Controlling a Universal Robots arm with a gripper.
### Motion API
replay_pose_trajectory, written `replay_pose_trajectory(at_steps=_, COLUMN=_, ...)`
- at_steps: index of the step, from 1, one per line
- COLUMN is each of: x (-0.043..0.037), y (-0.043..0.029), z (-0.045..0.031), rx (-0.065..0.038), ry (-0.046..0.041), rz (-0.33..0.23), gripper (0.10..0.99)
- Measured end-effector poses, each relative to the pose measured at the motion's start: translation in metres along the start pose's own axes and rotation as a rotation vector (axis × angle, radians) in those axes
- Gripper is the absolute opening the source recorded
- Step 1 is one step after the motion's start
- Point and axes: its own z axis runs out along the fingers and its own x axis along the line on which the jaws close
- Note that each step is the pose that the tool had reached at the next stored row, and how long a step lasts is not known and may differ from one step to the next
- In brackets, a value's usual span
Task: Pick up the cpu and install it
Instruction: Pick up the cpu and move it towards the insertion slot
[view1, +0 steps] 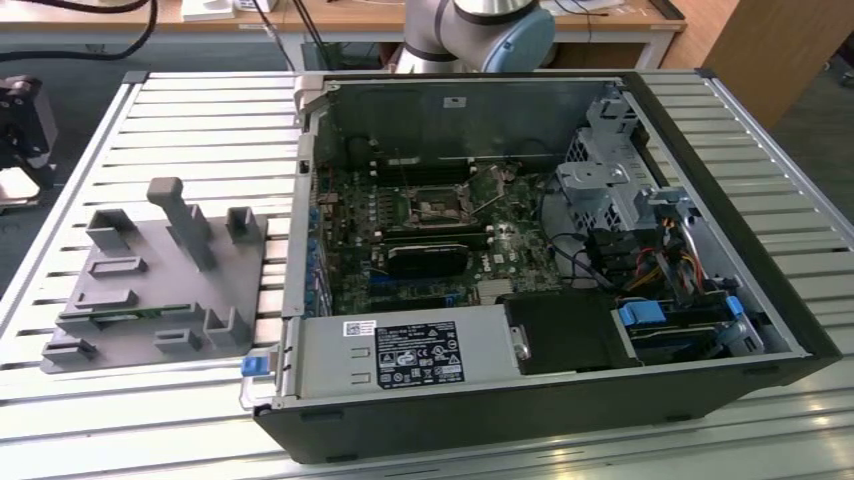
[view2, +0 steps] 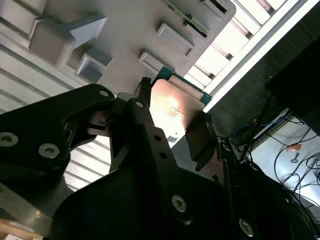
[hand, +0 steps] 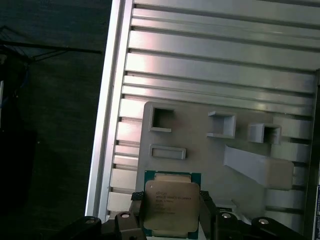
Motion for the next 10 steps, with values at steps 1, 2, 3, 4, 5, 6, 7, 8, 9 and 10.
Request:
replay_pose_trajectory(at_steps=1, x=0.0000, y=0.0002, z=-0.0045, rx=0.000, ry=0.0001, rz=0.000, gripper=0.529)
replay_pose_trajectory(at_steps=2, x=0.0000, y=0.0004, z=-0.0090, rx=0.000, ry=0.0000, rz=0.000, gripper=0.529)
replay_pose_trajectory(at_steps=3, x=0.0000, y=0.0006, z=-0.0138, rx=0.000, ry=-0.0001, rz=0.000, gripper=0.529)
replay_pose_trajectory(at_steps=4, x=0.0001, y=0.0007, z=-0.0183, rx=0.000, ry=0.0001, rz=0.000, gripper=0.529)
replay_pose_trajectory(at_steps=5, x=0.0001, y=0.0009, z=-0.0227, rx=0.000, ry=0.0001, rz=0.000, gripper=0.529)
replay_pose_trajectory(at_steps=6, x=0.0001, y=0.0011, z=-0.0269, rx=0.000, ry=0.0000, rz=0.000, gripper=0.529)
replay_pose_trajectory(at_steps=7, x=0.0001, y=0.0013, z=-0.0309, rx=0.000, ry=0.0001, rz=0.000, gripper=0.529)
replay_pose_trajectory(at_steps=8, x=0.0001, y=0.0014, z=-0.0343, rx=0.000, ry=0.0001, rz=0.000, gripper=0.529)
replay_pose_trajectory(at_steps=9, x=0.0001, y=0.0015, z=-0.0368, rx=0.000, ry=0.0002, rz=0.000, gripper=0.529)
replay_pose_trajectory(at_steps=10, x=0.0001, y=0.0015, z=-0.0379, rx=0.000, ry=0.0001, rz=0.000, gripper=0.529)
